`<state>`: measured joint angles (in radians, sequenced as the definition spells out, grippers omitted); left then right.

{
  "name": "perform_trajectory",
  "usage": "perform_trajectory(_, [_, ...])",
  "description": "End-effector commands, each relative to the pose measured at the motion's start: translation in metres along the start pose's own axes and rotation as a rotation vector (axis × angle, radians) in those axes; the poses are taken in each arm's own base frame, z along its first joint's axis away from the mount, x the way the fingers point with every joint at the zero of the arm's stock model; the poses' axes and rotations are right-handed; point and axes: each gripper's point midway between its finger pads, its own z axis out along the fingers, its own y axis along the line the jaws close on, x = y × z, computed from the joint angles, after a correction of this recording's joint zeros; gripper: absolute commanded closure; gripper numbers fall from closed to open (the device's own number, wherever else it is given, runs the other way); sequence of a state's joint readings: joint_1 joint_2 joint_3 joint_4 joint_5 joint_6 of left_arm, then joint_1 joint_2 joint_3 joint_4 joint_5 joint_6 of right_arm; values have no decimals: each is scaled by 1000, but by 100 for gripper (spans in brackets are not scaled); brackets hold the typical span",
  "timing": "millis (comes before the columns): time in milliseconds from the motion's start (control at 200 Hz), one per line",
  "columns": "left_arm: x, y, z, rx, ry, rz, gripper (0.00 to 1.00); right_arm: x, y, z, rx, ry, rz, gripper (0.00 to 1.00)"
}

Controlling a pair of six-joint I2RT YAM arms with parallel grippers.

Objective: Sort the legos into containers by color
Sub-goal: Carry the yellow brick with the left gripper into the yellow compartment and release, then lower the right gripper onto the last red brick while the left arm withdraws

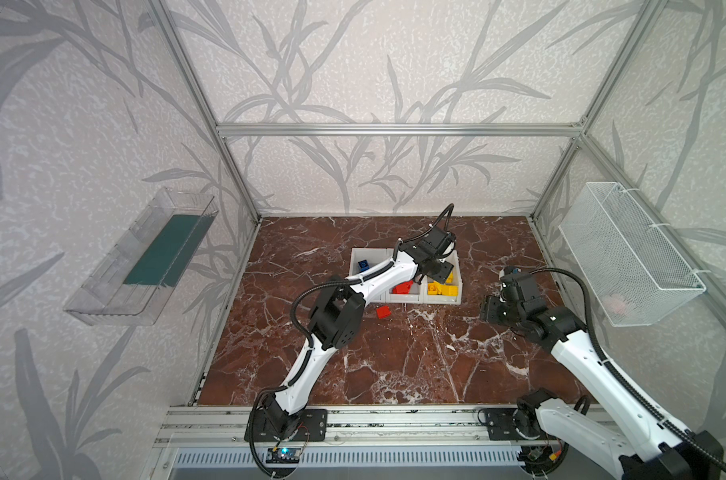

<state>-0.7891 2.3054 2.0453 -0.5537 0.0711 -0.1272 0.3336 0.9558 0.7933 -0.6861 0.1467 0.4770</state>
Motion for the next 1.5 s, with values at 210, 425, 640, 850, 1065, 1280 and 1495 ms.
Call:
perform_trajectory(210, [-30, 7, -70, 83, -99, -81, 37, 6, 6, -3, -43, 30, -55, 30])
perform_trajectory(425, [9, 54, -133, 54, -217, -211, 37, 19, 50, 5, -123, 76, -189, 30])
perform_trajectory(640, [96, 113, -180, -103, -231, -367, 35, 46, 123, 24, -178, 174, -356, 30])
perform_trajectory(850, [162, 138, -227, -236, -286, -480, 32, 75, 199, 46, -221, 247, -508, 29])
perform_trajectory(1065, [213, 141, -252, -281, -365, -598, 30, 97, 241, 76, -212, 306, -563, 29])
perform_trajectory(1280, [247, 139, -262, -300, -387, -640, 29, 100, 260, 99, -179, 314, -545, 29])
perform_trajectory(1495, [247, 139, -267, -290, -433, -643, 29, 104, 276, 118, -176, 324, -541, 29])
